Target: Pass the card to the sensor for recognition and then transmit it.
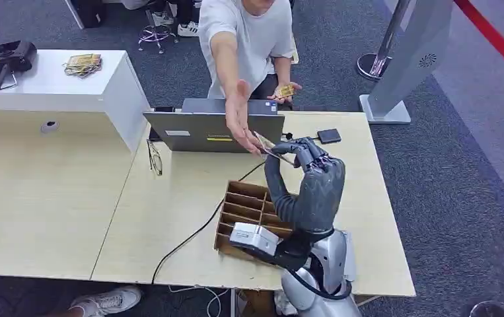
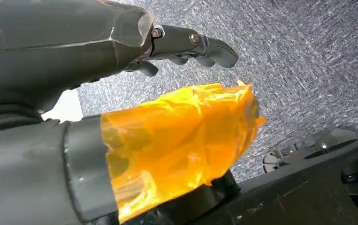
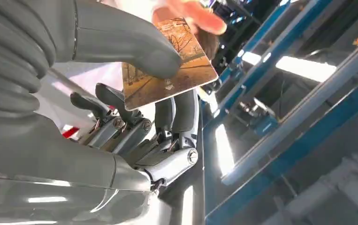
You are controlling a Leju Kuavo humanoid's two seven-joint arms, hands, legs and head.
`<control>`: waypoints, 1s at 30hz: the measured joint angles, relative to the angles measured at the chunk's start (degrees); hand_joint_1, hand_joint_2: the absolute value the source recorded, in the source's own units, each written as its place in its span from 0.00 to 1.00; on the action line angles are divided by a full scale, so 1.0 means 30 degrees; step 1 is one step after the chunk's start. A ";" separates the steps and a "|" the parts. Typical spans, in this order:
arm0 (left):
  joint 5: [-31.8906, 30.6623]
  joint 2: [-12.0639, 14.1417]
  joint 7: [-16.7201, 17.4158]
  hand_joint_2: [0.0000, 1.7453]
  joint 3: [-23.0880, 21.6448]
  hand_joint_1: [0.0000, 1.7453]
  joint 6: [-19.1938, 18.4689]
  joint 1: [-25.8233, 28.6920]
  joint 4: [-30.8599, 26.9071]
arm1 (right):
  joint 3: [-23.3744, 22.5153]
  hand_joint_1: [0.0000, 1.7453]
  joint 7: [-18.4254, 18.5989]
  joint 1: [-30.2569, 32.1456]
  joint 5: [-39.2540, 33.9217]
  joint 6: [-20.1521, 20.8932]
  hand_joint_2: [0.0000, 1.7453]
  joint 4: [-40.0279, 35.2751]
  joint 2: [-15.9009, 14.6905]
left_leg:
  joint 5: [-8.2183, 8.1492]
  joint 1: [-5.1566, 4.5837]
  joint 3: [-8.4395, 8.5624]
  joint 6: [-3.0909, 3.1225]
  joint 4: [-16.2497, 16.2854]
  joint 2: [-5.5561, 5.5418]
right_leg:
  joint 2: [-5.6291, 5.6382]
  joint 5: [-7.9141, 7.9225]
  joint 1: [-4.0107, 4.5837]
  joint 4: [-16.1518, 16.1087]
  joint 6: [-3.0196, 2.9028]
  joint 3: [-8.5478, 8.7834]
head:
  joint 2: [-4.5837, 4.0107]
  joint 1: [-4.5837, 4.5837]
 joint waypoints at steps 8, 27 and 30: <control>-0.0036 0.0000 0.0000 0.00 -0.0080 0.00 -0.0007 -0.0012 0.0000 | 0.1451 1.00 0.1130 -0.1165 -0.0598 0.0102 1.00 0.1699 0.0000 | -0.0002 -0.0001 -0.0004 0.0000 0.0000 0.0003 | 0.0003 -0.0001 -0.0001 -0.0002 0.0000 -0.0004 | 0.0000 0.0000; 0.0088 0.0007 -0.0270 0.00 -0.0109 0.00 -0.0022 -0.0017 0.0000 | 0.3993 0.00 0.2660 -0.2384 -0.3417 0.4780 1.00 0.3608 -0.0139 | 0.0000 0.0000 0.0002 0.0000 0.0000 0.0004 | 0.0002 0.0000 -0.0001 -0.0001 0.0000 -0.0002 | 0.0000 0.0000; 0.0123 0.0007 -0.0350 0.00 -0.0109 0.00 -0.0022 -0.0016 0.0000 | 0.4109 0.00 0.2776 -0.2448 -0.3585 0.5202 1.00 0.3767 -0.0240 | -0.0001 -0.0001 0.0001 0.0000 0.0001 0.0004 | 0.0001 0.0001 -0.0001 -0.0001 0.0000 -0.0002 | 0.0000 0.0000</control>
